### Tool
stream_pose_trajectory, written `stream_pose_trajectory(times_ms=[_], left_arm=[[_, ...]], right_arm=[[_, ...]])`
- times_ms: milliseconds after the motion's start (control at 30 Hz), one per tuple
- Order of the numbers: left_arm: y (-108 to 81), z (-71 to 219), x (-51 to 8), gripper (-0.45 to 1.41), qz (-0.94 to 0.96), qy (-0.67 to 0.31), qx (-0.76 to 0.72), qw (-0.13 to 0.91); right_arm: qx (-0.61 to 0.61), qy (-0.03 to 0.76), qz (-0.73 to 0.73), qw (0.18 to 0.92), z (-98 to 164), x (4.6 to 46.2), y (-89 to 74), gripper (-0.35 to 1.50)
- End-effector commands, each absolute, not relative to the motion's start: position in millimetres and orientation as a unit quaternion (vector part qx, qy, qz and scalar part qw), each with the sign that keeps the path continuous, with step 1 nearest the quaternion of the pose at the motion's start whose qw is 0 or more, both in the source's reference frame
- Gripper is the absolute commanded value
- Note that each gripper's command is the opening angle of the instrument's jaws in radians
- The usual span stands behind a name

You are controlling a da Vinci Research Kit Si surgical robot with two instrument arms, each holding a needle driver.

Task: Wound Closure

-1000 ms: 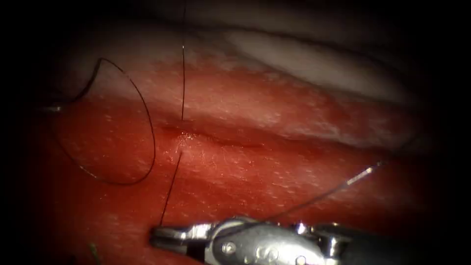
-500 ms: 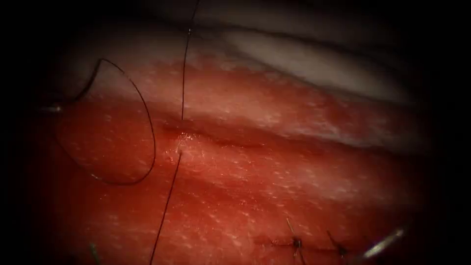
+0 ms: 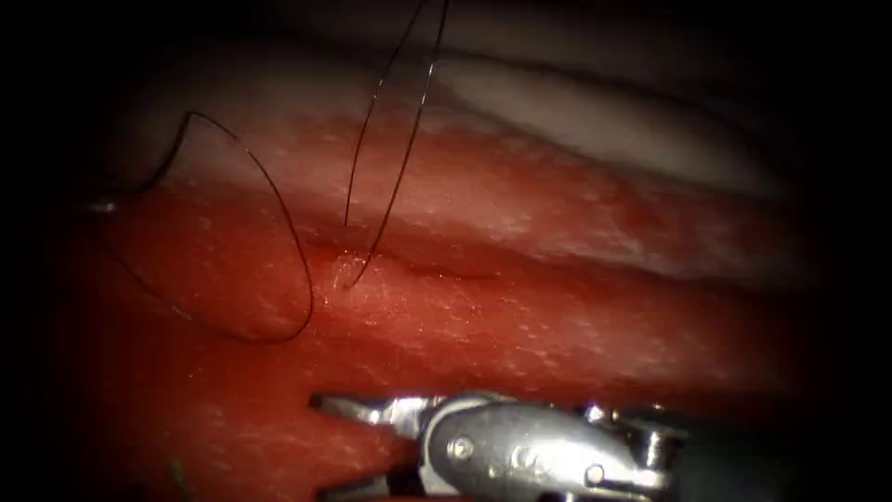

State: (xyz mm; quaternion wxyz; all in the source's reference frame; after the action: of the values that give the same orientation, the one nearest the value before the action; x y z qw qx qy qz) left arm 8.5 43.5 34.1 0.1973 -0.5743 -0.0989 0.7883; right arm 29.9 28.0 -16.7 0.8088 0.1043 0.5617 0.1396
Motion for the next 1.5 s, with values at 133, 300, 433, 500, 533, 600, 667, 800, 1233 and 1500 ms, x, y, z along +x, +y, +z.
stream_pose_trajectory(times_ms=[133,300,433,500,533,600,667,800,1233,1500], left_arm=[[42.9,34.7,8.1,-0.35,0.788,-0.1,-0.575,0.197],[42.9,34.7,8.1,-0.35,0.788,-0.1,-0.574,0.198],[42.8,34.9,8.0,-0.35,0.788,-0.1,-0.575,0.197],[42.8,34.9,8.0,-0.35,0.788,-0.1,-0.575,0.197],[42.8,34.9,8.0,-0.35,0.788,-0.101,-0.575,0.196],[42.8,34.9,8.0,-0.35,0.788,-0.101,-0.575,0.196],[42.8,34.9,8.0,-0.35,0.788,-0.101,-0.575,0.196],[42.8,34.9,8.0,-0.35,0.788,-0.101,-0.575,0.196],[42.8,34.9,8.0,-0.35,0.788,-0.1,-0.575,0.196],[42.7,34.9,8.1,-0.35,0.788,-0.101,-0.576,0.195]], right_arm=[[0.08,0.551,0.152,0.817,-11.6,29.3,31.4,0.79],[0.078,0.548,0.162,0.817,-8.7,28.6,32.0,0.64],[0.106,0.54,0.216,0.807,-6.8,28.8,32.2,0.58],[0.133,0.537,0.272,0.787,-6.0,29.3,32.4,0.48],[0.144,0.535,0.291,0.78,-5.7,29.7,32.6,0.37],[0.149,0.535,0.302,0.775,-5.5,30.1,32.7,0.26],[0.15,0.537,0.312,0.769,-5.2,30.7,33.1,0.12],[0.155,0.535,0.33,0.762,-4.7,31.1,33.7,-0.25],[0.177,0.54,0.329,0.754,-5.3,30.8,32.5,-0.35],[0.179,0.542,0.305,0.762,-6.2,29.4,31.7,-0.35]])
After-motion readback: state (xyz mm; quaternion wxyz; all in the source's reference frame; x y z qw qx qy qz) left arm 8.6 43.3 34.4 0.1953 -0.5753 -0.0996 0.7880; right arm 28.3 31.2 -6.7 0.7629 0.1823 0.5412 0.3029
